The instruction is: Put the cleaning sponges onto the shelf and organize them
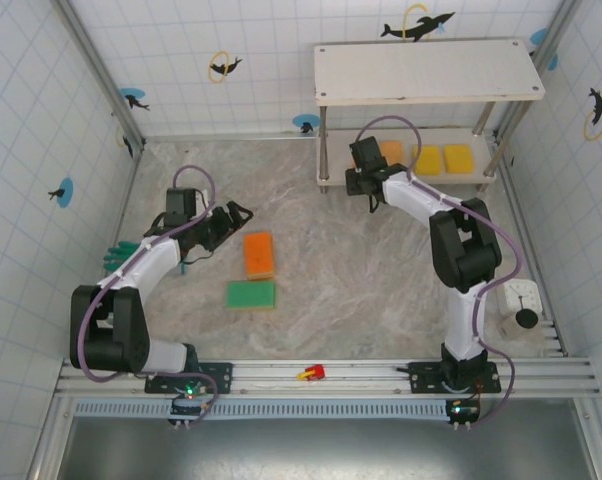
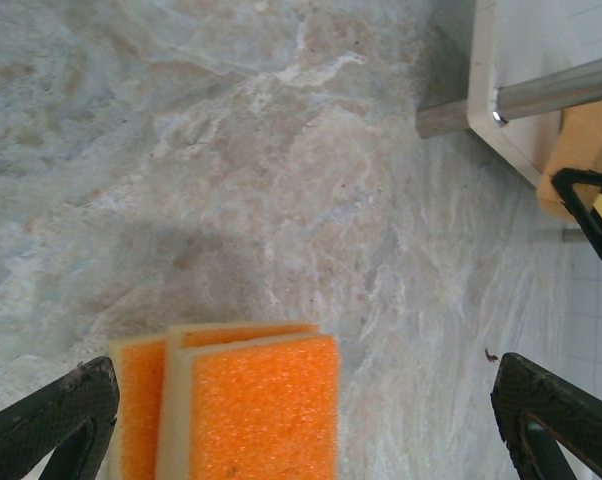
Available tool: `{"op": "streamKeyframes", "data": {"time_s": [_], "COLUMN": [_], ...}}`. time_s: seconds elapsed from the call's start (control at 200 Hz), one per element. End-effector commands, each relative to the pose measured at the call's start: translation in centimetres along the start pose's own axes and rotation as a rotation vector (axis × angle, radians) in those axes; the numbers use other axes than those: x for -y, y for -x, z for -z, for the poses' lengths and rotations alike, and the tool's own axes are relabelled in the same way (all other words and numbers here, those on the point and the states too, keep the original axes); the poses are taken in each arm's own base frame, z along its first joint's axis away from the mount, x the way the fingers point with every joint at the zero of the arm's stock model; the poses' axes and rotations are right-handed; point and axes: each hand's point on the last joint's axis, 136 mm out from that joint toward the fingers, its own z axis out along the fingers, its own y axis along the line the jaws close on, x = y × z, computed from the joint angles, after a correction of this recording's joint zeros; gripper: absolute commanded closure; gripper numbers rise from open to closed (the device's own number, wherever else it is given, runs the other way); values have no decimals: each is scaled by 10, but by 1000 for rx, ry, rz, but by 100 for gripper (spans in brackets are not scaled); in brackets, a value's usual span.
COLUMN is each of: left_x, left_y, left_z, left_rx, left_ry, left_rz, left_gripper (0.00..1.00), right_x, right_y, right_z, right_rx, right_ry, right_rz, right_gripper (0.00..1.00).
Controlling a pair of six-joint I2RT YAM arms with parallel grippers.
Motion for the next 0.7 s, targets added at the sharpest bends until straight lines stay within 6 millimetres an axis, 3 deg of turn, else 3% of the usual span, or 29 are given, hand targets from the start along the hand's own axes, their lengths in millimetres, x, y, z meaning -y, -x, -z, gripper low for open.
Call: {"op": "streamKeyframes", "data": {"time_s": [0.0, 0.696], "left_x": [18, 19], "left_y": [4, 2], "left_z": [7, 10], "left_rx": [17, 18], "left_ry": [-67, -66], "left_rz": [-49, -48], "left_gripper": [3, 2], "right_x": [1, 10], "right_y": [27, 40], "right_z": [3, -16], "right_rx": [62, 55], "right_ry": [12, -4], "right_rz": [-16, -12], "right_gripper": [51, 51]}}
